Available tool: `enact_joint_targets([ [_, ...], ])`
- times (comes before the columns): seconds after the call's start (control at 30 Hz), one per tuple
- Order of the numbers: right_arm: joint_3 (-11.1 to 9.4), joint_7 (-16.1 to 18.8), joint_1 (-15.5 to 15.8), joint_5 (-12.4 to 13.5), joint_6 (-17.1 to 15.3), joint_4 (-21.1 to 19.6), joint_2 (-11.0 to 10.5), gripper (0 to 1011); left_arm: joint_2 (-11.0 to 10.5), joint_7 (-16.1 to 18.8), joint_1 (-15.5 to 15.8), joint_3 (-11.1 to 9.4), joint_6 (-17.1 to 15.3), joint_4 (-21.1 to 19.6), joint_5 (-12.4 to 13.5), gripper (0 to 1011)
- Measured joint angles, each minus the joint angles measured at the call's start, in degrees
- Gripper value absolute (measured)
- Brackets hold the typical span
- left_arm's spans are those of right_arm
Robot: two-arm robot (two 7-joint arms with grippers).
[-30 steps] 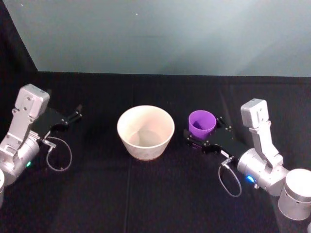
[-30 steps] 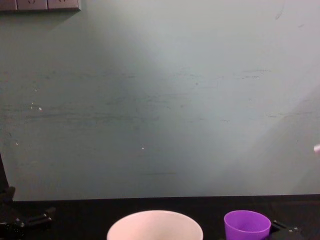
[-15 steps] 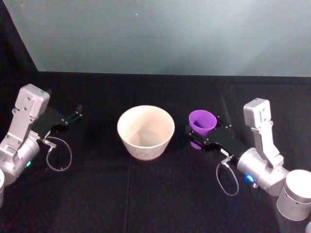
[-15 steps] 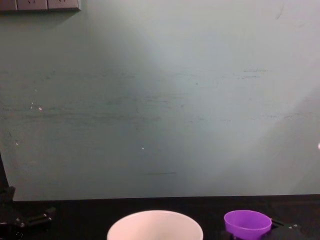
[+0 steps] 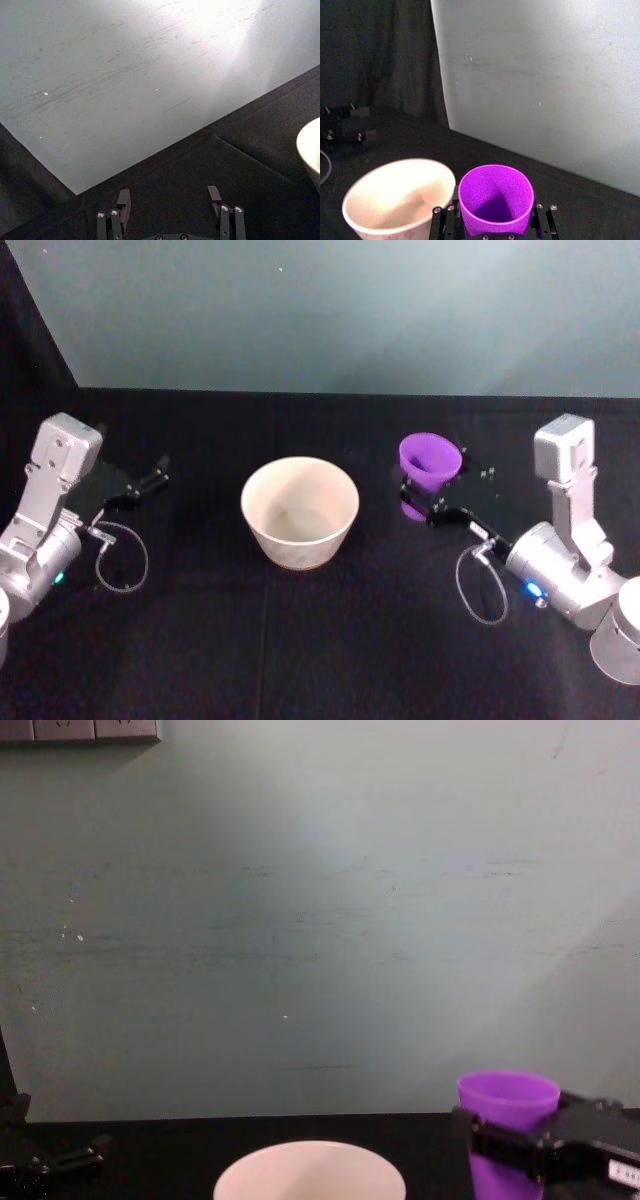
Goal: Pick up the cup and pour the mung beans from the cup into the bowl.
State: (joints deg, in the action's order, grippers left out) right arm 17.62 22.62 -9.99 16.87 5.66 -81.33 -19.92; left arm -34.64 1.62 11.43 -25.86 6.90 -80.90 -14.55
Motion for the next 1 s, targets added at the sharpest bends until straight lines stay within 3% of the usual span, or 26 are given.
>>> enact_joint_targets([
  [0.23, -1.1, -0.3, 0.6, 0.5, -1.1, -3.5, -0.5, 729, 0.0, 0.0, 0.0, 0.0, 0.0, 0.0, 0.0, 1000],
  [1.0, -1.1, -0.5, 0.5, 0.6, -1.3, -3.8, -0.6, 729, 0.0, 0.0, 0.0, 0.0, 0.0, 0.0, 0.0, 1000],
])
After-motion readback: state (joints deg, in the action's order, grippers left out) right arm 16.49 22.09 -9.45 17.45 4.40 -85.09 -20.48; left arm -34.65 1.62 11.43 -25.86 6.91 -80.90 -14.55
